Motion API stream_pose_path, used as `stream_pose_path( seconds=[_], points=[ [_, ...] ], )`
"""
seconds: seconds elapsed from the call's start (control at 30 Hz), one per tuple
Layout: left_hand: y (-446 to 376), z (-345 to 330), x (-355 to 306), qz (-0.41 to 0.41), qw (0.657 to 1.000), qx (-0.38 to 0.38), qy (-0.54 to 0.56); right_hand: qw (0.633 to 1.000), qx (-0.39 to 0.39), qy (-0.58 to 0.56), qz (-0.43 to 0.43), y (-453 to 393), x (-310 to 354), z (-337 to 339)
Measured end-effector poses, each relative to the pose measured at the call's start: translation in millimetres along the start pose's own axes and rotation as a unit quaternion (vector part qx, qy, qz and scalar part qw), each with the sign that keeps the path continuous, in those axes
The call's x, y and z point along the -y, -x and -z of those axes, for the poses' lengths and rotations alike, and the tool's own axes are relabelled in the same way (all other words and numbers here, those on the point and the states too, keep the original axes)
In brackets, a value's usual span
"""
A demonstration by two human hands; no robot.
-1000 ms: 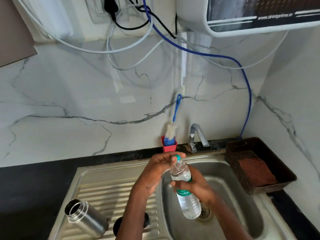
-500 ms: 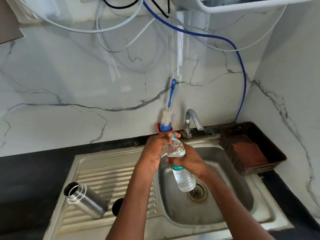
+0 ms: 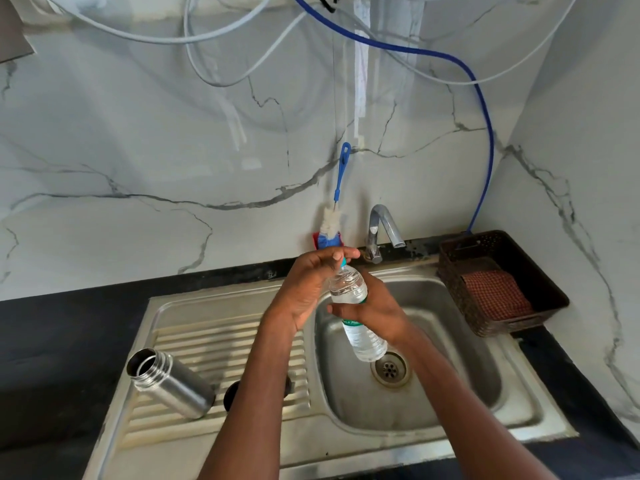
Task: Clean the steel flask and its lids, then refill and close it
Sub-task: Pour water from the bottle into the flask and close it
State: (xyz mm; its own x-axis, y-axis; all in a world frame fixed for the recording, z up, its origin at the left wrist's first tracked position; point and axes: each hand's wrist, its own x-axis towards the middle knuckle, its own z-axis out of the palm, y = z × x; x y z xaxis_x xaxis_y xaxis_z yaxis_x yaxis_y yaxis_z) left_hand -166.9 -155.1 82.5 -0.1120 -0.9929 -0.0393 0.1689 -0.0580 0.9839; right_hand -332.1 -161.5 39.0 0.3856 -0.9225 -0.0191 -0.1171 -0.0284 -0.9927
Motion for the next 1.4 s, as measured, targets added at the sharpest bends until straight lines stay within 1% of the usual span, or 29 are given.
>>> stream_pose_path(
  seconds=[0.07, 0.13, 0.23, 0.4, 0.53, 0.6, 0.73, 0.8, 0.9, 1.0, 1.03, 1.07, 1.1, 1.13, 1.17, 1.2, 1.27, 1.4],
  points=[
    [1, 7, 3, 0.0, 0.999, 0.041, -0.001, 1.0, 0.007, -0.011, -0.015, 1, -3, -1],
    [0, 12, 4, 0.01, 0.999, 0.049, -0.005, 0.999, 0.018, -0.015, -0.023, 0, -6, 0],
    [-4, 8, 4, 0.025, 0.999, -0.025, -0.027, 0.999, 0.005, -0.019, -0.035, -2, -7, -5],
    [-11, 0, 3, 0.013, 0.987, -0.156, -0.031, 0.998, -0.058, 0.003, -0.039, -12, -13, -18],
    [-18, 5, 5, -0.005, 0.982, -0.183, -0.048, 0.996, -0.068, 0.032, -0.043, -21, -20, -18],
    [-23, 11, 5, -0.009, 0.98, -0.198, -0.021, 0.995, -0.08, 0.039, -0.046, -21, -22, -17],
    [-37, 41, 21, 0.013, 0.973, -0.225, 0.058, 0.992, -0.083, 0.063, -0.064, -26, -32, -19],
    [-43, 62, 41, 0.023, 0.964, -0.259, 0.06, 0.991, -0.087, 0.069, -0.071, -28, -38, -21],
    [-52, 85, 74, 0.039, 0.947, -0.317, 0.02, 0.992, -0.081, 0.065, -0.078, -34, -49, -25],
    [-70, 107, 108, 0.07, 0.914, -0.399, 0.005, 0.992, -0.084, 0.052, -0.08, -43, -59, -33],
    [-77, 114, 117, 0.071, 0.9, -0.43, -0.016, 0.992, -0.083, 0.052, -0.084, -48, -61, -36],
    [-82, 120, 124, 0.069, 0.884, -0.458, -0.063, 0.991, -0.082, 0.054, -0.089, -53, -63, -39],
    [-89, 127, 131, 0.064, 0.866, -0.478, -0.133, 0.991, -0.079, 0.055, -0.093, -59, -66, -43],
    [-94, 132, 132, 0.059, 0.851, -0.478, -0.21, 0.991, -0.078, 0.052, -0.098, -63, -67, -46],
    [-100, 137, 133, 0.05, 0.839, -0.464, -0.279, 0.991, -0.078, 0.05, -0.1, -68, -69, -49],
    [-107, 144, 134, 0.048, 0.834, -0.443, -0.325, 0.99, -0.075, 0.051, -0.104, -75, -71, -52],
    [-122, 155, 133, 0.055, 0.825, -0.393, -0.401, 0.99, -0.069, 0.056, -0.108, -86, -76, -57],
    [-146, 174, 142, 0.085, 0.781, -0.288, -0.547, 0.989, -0.067, 0.06, -0.113, -107, -88, -66]
  ],
)
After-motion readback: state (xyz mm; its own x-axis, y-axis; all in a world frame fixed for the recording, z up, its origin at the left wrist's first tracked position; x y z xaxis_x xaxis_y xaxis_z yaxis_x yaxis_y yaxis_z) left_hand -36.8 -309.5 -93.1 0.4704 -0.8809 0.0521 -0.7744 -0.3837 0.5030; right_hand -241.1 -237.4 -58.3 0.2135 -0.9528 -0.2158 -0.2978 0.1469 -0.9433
